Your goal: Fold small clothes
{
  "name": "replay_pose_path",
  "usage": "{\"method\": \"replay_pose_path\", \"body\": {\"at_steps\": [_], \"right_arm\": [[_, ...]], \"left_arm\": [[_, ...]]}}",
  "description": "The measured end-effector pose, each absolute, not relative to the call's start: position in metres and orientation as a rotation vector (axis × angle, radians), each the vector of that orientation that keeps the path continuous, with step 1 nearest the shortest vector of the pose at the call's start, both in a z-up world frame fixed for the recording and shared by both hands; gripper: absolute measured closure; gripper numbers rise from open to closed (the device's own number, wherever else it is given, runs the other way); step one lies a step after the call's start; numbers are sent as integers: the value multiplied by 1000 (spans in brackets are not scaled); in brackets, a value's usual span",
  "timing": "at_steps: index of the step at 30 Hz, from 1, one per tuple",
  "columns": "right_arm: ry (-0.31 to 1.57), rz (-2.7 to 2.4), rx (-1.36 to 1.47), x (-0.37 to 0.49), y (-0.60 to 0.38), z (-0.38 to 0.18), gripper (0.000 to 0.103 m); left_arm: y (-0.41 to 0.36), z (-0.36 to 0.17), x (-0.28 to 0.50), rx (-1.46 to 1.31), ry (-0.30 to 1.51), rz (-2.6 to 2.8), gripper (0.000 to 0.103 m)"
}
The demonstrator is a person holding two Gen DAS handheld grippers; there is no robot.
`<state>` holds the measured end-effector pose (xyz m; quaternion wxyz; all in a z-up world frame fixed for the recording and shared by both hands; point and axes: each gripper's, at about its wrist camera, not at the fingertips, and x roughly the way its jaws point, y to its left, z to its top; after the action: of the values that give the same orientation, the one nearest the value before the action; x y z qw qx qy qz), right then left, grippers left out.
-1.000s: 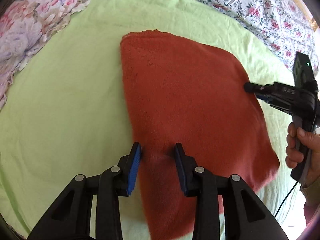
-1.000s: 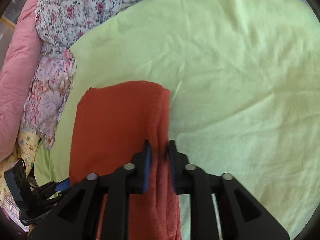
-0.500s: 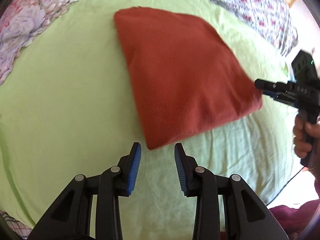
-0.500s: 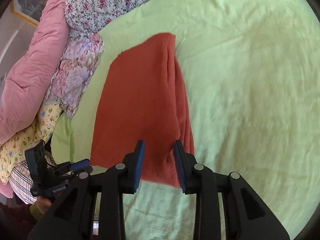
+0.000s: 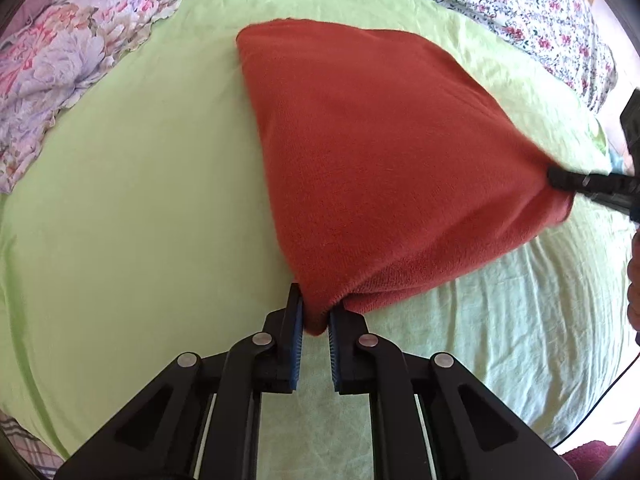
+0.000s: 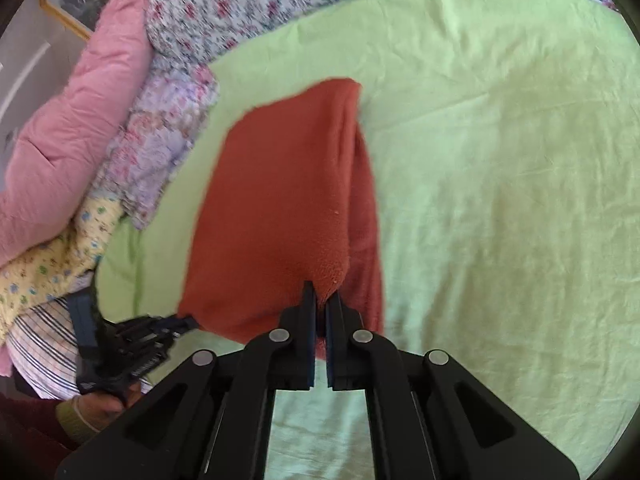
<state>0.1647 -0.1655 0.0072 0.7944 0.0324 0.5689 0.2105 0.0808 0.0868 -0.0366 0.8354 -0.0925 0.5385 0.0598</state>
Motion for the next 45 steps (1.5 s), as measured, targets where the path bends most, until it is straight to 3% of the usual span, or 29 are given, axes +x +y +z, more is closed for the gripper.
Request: {"method": "replay_pose_path", "body": {"at_steps": [5,13,17,18,30,37,41,45], "right_arm": [[1312,376,17,169,-174,-41,99],[1290,367,-20,171,-170,-34,99],[1253,330,-9,170,-174,-17,80],[1238,326,6,167,-176,-12,79],[1262,467,99,123,-146,-13,79],[1276,417,13,151,-142,-25,79],[1313,384,29,163,-160,-49,94],[1310,377,6,162,-157,-42,94]], "left_arm": [[87,-44,77,-193,1154,128,94],[102,-34,58,-278,1194,62,96],[109,-13,52,-303,1158,37,96],[111,-8,53,-309,1145,35,96],[106,10,89,-362,1073,-47,95],[100,-42,100,-350,1177,-34,93],[99,-47,98,-371,1163,-24,93],[95,-39,98,-376,1194,-40,89]]}}
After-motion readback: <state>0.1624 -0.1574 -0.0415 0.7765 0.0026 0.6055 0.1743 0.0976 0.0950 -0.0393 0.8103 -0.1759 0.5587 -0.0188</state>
